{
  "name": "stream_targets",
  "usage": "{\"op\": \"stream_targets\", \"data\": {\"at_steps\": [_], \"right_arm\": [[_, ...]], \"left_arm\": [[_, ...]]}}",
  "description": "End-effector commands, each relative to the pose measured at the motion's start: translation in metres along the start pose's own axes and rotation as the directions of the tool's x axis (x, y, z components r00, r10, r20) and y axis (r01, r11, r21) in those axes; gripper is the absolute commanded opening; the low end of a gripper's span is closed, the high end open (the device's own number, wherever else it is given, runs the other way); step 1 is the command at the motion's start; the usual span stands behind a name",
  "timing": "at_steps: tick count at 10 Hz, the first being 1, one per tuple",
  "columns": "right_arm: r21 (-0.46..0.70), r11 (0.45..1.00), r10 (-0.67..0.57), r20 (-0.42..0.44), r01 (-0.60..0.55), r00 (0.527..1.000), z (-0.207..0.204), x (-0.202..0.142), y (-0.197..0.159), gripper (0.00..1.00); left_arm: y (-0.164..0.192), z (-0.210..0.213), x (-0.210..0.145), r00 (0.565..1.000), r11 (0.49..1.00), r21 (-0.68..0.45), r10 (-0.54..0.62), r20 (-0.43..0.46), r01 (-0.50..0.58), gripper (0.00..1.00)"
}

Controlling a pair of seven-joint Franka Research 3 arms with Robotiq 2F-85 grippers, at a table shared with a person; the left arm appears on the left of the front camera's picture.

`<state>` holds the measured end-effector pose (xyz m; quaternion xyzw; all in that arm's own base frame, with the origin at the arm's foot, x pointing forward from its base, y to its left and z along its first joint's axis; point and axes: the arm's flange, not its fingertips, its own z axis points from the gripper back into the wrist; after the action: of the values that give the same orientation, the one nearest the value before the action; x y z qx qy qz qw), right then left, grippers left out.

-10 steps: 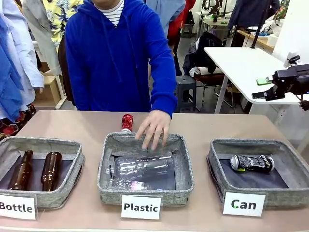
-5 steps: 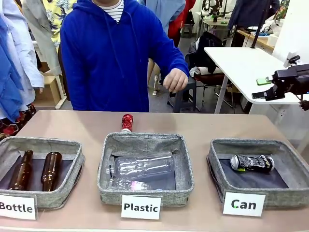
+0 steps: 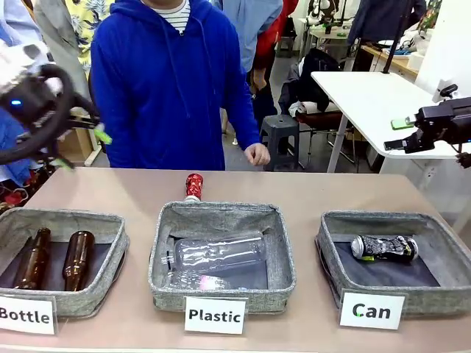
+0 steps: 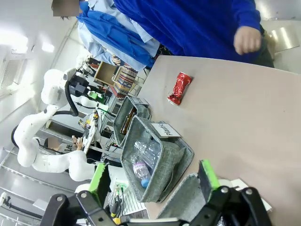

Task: Sort the can waste into the basket.
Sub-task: Pick up the can waste from the table and place it in the right Fabric basket.

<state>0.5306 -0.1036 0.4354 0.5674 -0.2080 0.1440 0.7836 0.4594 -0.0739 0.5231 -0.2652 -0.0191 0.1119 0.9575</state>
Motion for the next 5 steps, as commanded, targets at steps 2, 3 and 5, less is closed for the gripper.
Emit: {"op": "stream_targets", "data": {"at_steps": [2,3,5], "right_arm": [[-0.016,1.0,0.018,-0.003,-0.018,1.0,0.0,-0.001,0.002,1.0],[-0.016,1.0,0.018,-0.003,-0.018,1.0,0.0,-0.001,0.002,1.0],[-0.016,1.0,0.018,-0.003,-0.018,1.0,0.0,-0.001,0.002,1.0]], "left_arm": [[-0.07,-0.058,0.006,0.994,0.985,0.171,-0.055,0.09,0.039,1.0],[-0.094,-0.083,0.002,0.99,0.979,0.192,-0.092,0.103,0.071,1.0],[-0.127,-0.12,-0.001,0.959,0.988,0.152,-0.047,0.279,0.004,1.0]]}}
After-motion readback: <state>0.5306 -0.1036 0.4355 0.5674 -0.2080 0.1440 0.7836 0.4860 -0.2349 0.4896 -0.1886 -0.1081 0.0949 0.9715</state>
